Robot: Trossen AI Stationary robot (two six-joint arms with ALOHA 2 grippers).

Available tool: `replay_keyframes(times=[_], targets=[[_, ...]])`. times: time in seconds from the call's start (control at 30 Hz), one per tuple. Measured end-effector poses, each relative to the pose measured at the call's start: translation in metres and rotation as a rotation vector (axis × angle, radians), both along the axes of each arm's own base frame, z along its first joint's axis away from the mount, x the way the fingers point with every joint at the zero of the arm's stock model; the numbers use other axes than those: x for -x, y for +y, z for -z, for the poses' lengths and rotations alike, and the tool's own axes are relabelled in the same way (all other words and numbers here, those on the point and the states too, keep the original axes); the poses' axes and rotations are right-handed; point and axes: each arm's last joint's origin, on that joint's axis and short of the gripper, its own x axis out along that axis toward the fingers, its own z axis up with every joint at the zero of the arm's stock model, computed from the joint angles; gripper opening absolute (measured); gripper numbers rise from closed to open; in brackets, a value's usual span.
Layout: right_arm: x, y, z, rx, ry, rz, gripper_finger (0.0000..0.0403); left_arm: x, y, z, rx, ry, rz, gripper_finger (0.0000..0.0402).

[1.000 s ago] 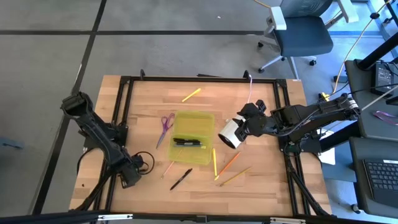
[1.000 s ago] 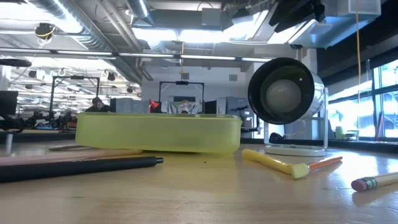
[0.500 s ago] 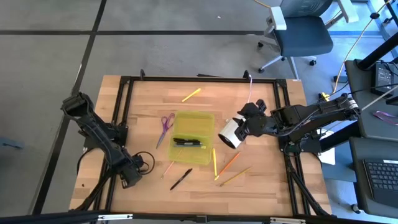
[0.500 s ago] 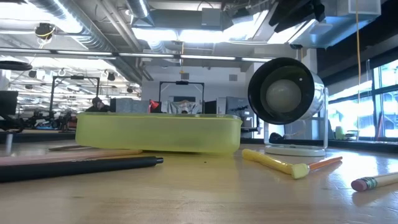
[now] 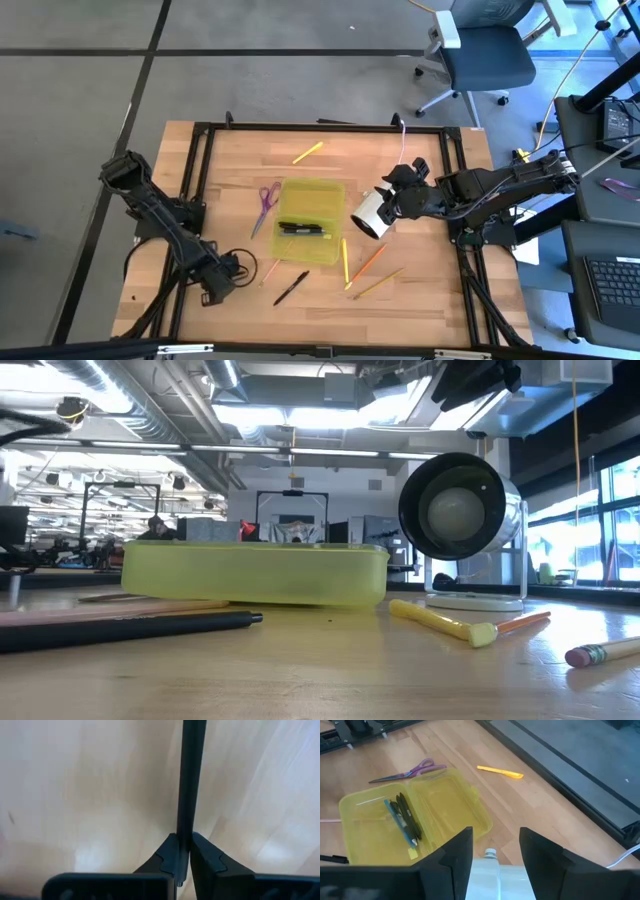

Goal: Pick & place school supplies into a supply box
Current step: Put the black pen into the yellow supply box

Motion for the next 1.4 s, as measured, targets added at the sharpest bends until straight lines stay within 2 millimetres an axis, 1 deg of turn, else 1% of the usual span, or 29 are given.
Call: replay_keyframes(times=[0.2, 0.37, 0.5, 0.7, 0.87, 1.03, 1.1, 1.23, 1.3, 1.4], targets=[[0.0, 0.0, 0.0, 0.013, 0.01, -0.013, 0.0165, -0.017, 0.005, -0.009, 0.01, -0.055, -0.005, 0.0022], [0.0, 0.0, 0.0, 0.013, 0.01, -0.012, 0.0165, -0.039, 0.013, -0.023, 0.008, -0.139, 0.002, 0.0022], [0.0, 0.0, 0.0, 0.012, 0.009, -0.011, 0.0165, -0.06, 0.026, -0.036, 0.013, -0.201, 0.016, 0.0023], [0.0, 0.0, 0.0, 0.006, 0.01, -0.016, 0.0165, -0.09, 0.052, -0.058, 0.008, -0.307, 0.049, 0.0024], [0.0, 0.0, 0.0, 0.0, 0.011, -0.02, 0.0165, -0.115, 0.083, -0.081, -0.045, -0.421, 0.104, 0.0023], [-0.001, 0.002, 0.001, -0.055, 0.023, -0.065, 0.0165, -0.129, 0.105, -0.099, -0.098, -0.506, 0.228, 0.0023], [-0.001, 0.003, 0.001, -0.071, 0.019, -0.078, 0.0165, -0.133, 0.115, -0.102, -0.119, -0.527, 0.242, 0.0023], [-0.002, 0.003, 0.0, -0.092, 0.001, -0.063, 0.0165, -0.139, 0.134, -0.103, -0.146, -0.557, 0.19, 0.0023], [-0.002, 0.003, 0.0, -0.093, 0.0, -0.062, 0.0165, -0.142, 0.141, -0.1, -0.147, -0.553, 0.167, 0.0023], [-0.002, 0.003, 0.0, -0.095, -0.01, -0.061, 0.0165, -0.15, 0.147, -0.09, -0.151, -0.531, 0.149, 0.0023]])
